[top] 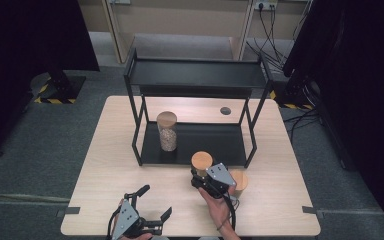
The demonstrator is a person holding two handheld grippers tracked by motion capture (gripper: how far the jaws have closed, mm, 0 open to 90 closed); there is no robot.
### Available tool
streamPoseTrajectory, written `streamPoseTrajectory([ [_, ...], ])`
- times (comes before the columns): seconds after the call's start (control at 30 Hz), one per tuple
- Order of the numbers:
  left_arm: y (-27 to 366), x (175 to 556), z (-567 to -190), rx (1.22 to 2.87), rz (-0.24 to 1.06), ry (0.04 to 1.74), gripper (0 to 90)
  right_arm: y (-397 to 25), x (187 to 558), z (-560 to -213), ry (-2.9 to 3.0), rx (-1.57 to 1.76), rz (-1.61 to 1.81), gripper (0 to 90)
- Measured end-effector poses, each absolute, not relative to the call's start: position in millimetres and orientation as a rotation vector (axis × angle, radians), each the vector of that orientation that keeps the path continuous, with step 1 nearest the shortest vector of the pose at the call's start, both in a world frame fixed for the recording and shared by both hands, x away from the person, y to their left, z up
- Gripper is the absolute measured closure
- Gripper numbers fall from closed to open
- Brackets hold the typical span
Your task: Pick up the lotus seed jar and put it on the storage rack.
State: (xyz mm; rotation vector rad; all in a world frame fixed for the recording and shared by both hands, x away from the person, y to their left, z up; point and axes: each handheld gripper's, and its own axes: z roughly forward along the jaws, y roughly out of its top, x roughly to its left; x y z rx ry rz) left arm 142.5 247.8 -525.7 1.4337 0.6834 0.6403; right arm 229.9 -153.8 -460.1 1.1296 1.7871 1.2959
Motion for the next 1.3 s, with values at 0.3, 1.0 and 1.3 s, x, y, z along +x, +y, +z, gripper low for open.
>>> streamPoseTrajectory([
  [0.3, 248.2, 142.4, -525.7, 1.431, 0.639, 0.685, 0.5, -147.2, 236.1, -448.2, 1.797, 1.099, 1.310, 25.3],
  [1.0, 248.6, 142.1, -525.0, 1.431, 0.641, 0.686, 0.6, -124.4, 276.0, -436.1, 1.779, 1.127, 1.306, 25.4],
  [1.3, 249.0, 142.4, -525.0, 1.431, 0.638, 0.686, 0.6, -114.8, 295.6, -438.5, 1.781, 1.135, 1.271, 25.3],
])
